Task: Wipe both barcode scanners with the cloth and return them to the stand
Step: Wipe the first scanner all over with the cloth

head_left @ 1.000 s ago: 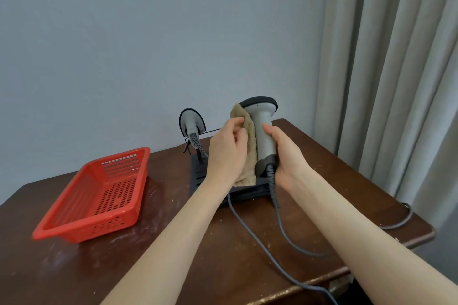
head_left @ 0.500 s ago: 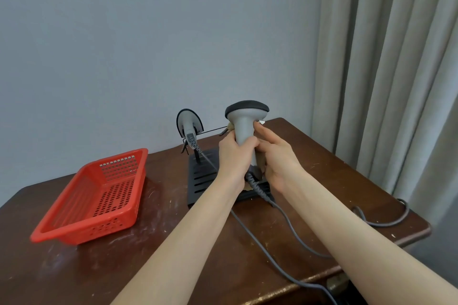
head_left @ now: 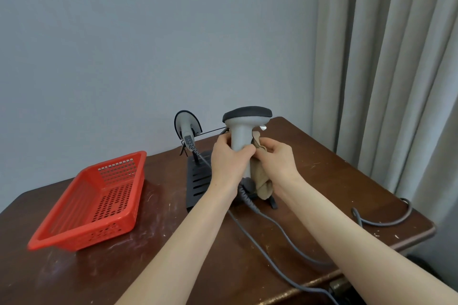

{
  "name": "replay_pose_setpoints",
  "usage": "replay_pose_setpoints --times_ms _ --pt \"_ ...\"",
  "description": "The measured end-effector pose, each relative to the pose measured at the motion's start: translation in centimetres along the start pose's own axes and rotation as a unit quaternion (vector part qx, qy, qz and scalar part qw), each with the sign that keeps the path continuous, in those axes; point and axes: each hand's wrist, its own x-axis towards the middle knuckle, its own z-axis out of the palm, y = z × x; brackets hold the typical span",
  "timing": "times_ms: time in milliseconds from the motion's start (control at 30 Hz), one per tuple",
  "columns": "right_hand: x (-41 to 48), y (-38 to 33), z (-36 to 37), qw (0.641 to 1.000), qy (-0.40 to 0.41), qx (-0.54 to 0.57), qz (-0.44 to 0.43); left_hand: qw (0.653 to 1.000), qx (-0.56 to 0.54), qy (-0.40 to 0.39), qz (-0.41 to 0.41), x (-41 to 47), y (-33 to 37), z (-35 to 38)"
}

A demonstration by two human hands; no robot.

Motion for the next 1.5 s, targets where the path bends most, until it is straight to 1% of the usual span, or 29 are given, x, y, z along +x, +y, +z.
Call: replay_pose_setpoints --times_ms 67,133,233,333,367,433,533,567,633,700,767,900,1000,1067,1233,1400,1500 --pt "-0.1 0.3 0.0 0.999 -0.009 -0.025 -0.040 1.000 0.003 0.001 0.009 0.5 -0.1 -0.5" --pt "-0.1 0.2 -0.1 0.998 -0.020 -0.034 -0.047 1.000 0.008 0.003 0.017 0.8 -0.3 -0.9" --pt "0.5 0.1 -0.7 0.999 -0.016 -0.038 -0.016 1.000 0.007 0.021 0.009 0.7 -0.7 -1.3" --pt "1.5 0.5 -1.9 0.998 0.036 -0.035 0.035 0.998 -0.062 0.025 -0.015 0.7 -0.8 -1.9" --pt "1.8 0.6 -2.5 0.998 0.051 -0.022 0.036 0.996 -0.080 0.020 -0.025 0.7 -0.8 -2.1" --pt "2.0 0.2 -3.4 0.996 0.080 -0.023 -0.005 0.993 -0.106 0.006 -0.047 0.6 -0.6 -2.5" --pt "1.3 -1.7 -3.8 0.980 0.116 -0.086 -0.140 0.982 -0.167 -0.014 -0.085 0.1 -0.6 -2.5" --pt "0.9 -2.2 -3.5 0.970 0.111 -0.102 -0.190 0.978 -0.181 -0.019 -0.101 0.0 -0.6 -2.5" --pt "0.3 -2.7 -2.9 0.952 0.076 -0.134 -0.265 0.970 -0.206 -0.034 -0.125 -0.3 -0.7 -2.4" --pt "0.1 -2.6 -2.3 0.937 0.037 -0.168 -0.304 0.961 -0.234 -0.049 -0.143 -0.7 -0.6 -2.3" --pt "0.4 -2.4 -1.9 0.924 0.016 -0.197 -0.328 0.954 -0.246 -0.055 -0.163 -0.8 -0.6 -2.3" --pt "0.6 -2.6 -1.3 0.907 0.020 -0.201 -0.369 0.939 -0.268 -0.083 -0.198 -0.8 -0.7 -2.6" --pt "1.2 -2.3 -1.1 0.869 0.030 -0.257 -0.422 0.924 -0.300 -0.101 -0.215 -0.7 -1.1 -2.9" --pt "1.6 -2.0 -1.3 0.855 0.040 -0.294 -0.425 0.914 -0.321 -0.111 -0.221 -0.6 -1.3 -3.1" --pt "1.6 -1.9 -1.3 0.837 0.058 -0.337 -0.428 0.902 -0.344 -0.121 -0.232 -0.5 -2.0 -3.1" --pt "1.0 -2.7 -0.9 0.837 -0.013 -0.319 -0.445 0.909 -0.331 -0.118 -0.224 -0.4 -2.0 -3.2" --pt "1.3 -2.6 -1.3 0.828 -0.021 -0.355 -0.433 0.908 -0.334 -0.111 -0.228 -0.4 -2.1 -3.3"
